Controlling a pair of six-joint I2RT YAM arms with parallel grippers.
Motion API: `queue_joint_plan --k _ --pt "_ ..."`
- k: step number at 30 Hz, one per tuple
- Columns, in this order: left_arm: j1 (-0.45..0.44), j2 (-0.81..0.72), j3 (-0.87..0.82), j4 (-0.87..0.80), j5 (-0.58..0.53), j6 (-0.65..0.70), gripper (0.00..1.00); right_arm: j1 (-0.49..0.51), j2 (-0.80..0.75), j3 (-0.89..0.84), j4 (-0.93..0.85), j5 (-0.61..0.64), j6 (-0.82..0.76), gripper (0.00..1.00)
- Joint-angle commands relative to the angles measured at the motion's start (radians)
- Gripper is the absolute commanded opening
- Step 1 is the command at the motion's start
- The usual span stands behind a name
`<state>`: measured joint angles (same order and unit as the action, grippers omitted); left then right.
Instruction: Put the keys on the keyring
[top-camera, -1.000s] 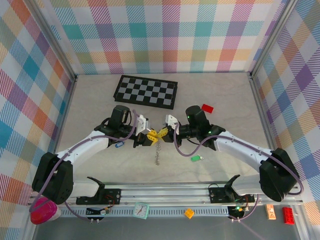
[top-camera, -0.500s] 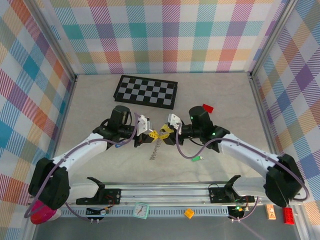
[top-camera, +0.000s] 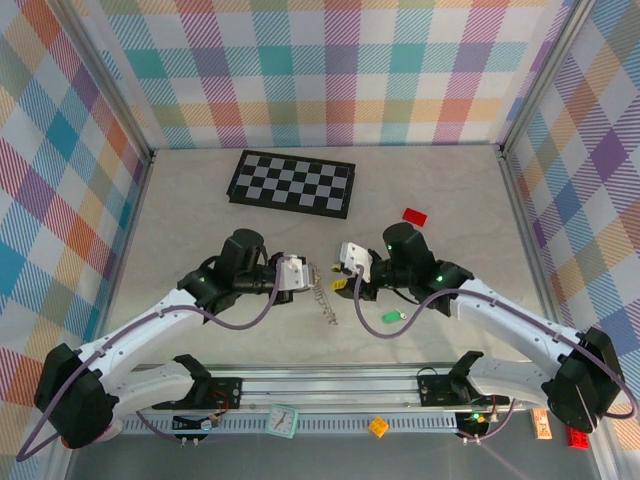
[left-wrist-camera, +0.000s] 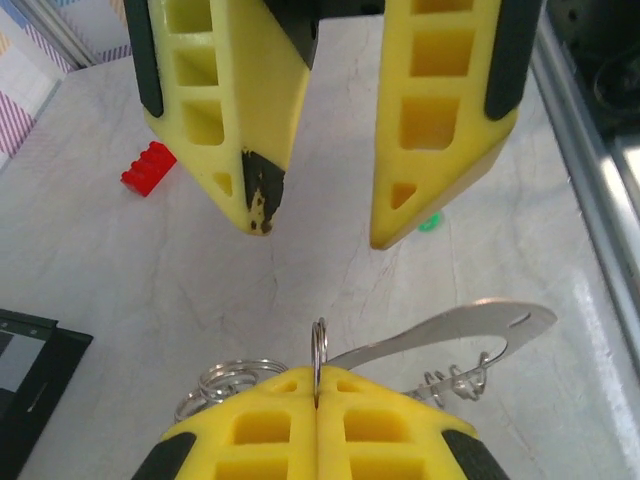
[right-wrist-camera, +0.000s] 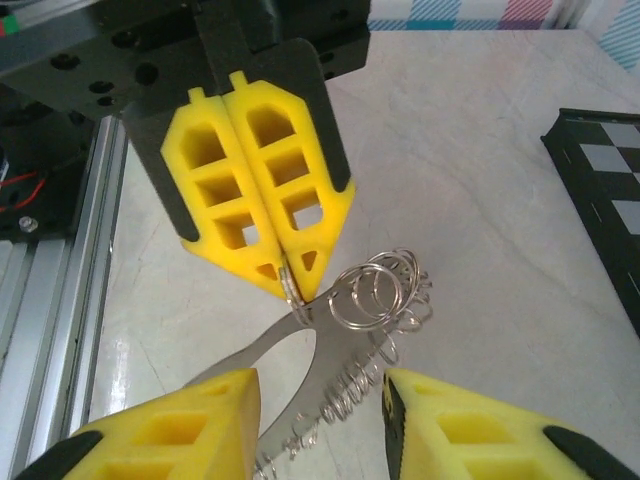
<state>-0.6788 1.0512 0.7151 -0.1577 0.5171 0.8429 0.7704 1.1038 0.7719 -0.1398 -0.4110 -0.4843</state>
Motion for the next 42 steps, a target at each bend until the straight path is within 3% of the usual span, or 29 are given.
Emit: queue_joint_plan --k 1,11,21,33,40,42 --pt "-0.035 -0.043 -0.033 0.045 -0.091 0.095 0.0 0.026 -0.033 -0.039 0.048 0.038 -0.083 0.35" --pt "-0.062 -0.066 -0.046 0.066 -0.117 0.133 0.0 0.056 -0.029 -0.08 0.125 0.043 -0.107 0.3" --pt "-0.063 -0.063 -0.036 0.072 -0.085 0.086 0.0 0.075 0.018 -0.092 0.222 0.02 -0.085 0.28" --pt "-0.064 -0.049 -0.009 0.05 -0.03 0.049 0.0 0.086 0.066 -0.09 0.285 -0.01 -0.072 0.17" --pt "-0.064 -0.044 0.015 0.035 0.013 0.015 0.0 0.088 0.082 -0.089 0.292 -0.011 -0.075 0.15" --pt "-0.063 -0.038 0.025 0.019 0.024 0.009 0.0 0.088 0.081 -0.089 0.289 -0.005 -0.08 0.07"
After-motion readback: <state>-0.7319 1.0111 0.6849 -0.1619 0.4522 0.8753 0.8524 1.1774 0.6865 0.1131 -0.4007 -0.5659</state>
